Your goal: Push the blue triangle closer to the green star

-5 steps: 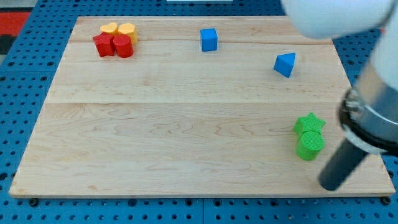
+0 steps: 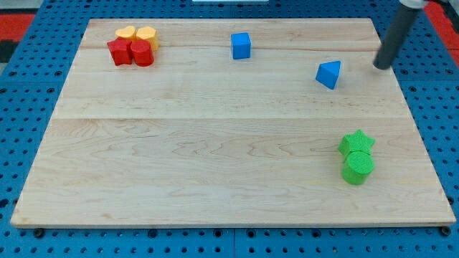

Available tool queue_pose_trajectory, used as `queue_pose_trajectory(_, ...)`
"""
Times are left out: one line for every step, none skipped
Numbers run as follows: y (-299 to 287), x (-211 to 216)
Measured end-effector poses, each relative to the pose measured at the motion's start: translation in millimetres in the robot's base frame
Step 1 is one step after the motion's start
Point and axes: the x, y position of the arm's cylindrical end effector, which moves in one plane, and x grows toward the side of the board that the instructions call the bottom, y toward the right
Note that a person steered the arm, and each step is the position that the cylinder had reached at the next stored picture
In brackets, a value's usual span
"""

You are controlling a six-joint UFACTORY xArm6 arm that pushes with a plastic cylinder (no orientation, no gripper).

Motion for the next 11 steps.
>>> queue_pose_trajectory(-57, -4)
queue_pose_trajectory(-81, 18)
queue_pose_trajectory(-81, 43)
queue_pose_trajectory(-84, 69)
queue_pose_trajectory(-100, 78)
queue_pose_trajectory(-101, 84)
queue_pose_trajectory(-101, 98)
queue_pose_trajectory(-100, 113)
queue_pose_trajectory(-100, 123)
queue_pose_trajectory(-103, 126)
queue_pose_trajectory(-142, 125)
